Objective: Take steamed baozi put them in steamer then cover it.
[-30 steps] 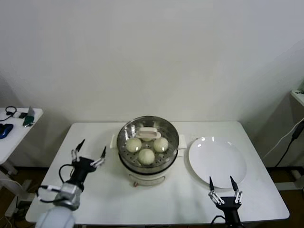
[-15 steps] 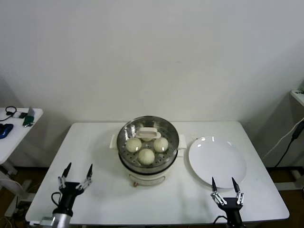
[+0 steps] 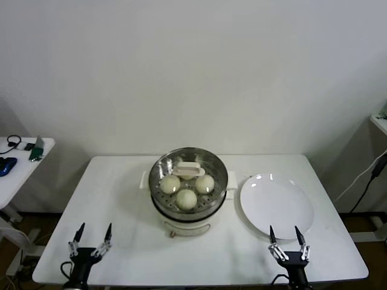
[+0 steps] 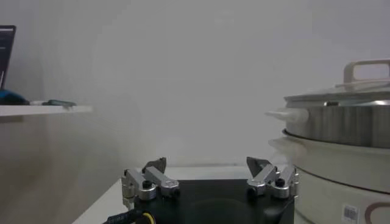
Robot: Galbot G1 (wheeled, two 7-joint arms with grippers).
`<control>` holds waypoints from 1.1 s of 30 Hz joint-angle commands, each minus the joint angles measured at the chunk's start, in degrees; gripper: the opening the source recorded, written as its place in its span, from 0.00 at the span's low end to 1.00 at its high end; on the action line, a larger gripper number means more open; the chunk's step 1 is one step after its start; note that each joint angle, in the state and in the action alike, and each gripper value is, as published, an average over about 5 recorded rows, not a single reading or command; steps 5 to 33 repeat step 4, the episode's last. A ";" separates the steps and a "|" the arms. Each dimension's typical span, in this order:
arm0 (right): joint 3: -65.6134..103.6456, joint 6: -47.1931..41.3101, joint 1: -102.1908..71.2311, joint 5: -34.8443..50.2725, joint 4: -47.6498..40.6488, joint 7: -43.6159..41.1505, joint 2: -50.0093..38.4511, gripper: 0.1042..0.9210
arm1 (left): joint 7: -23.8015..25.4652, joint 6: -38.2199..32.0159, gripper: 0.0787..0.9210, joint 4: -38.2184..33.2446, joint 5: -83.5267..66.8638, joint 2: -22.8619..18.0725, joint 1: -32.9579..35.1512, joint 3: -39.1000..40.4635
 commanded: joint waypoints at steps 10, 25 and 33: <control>-0.04 -0.11 0.15 0.11 -0.19 -0.15 -0.13 0.88 | 0.27 -1.27 0.88 -0.04 -0.59 -0.69 1.51 -0.45; -0.04 -0.11 0.15 0.11 -0.19 -0.15 -0.13 0.88 | 0.27 -1.27 0.88 -0.04 -0.59 -0.69 1.51 -0.45; -0.04 -0.11 0.15 0.11 -0.19 -0.15 -0.13 0.88 | 0.27 -1.27 0.88 -0.04 -0.59 -0.69 1.51 -0.45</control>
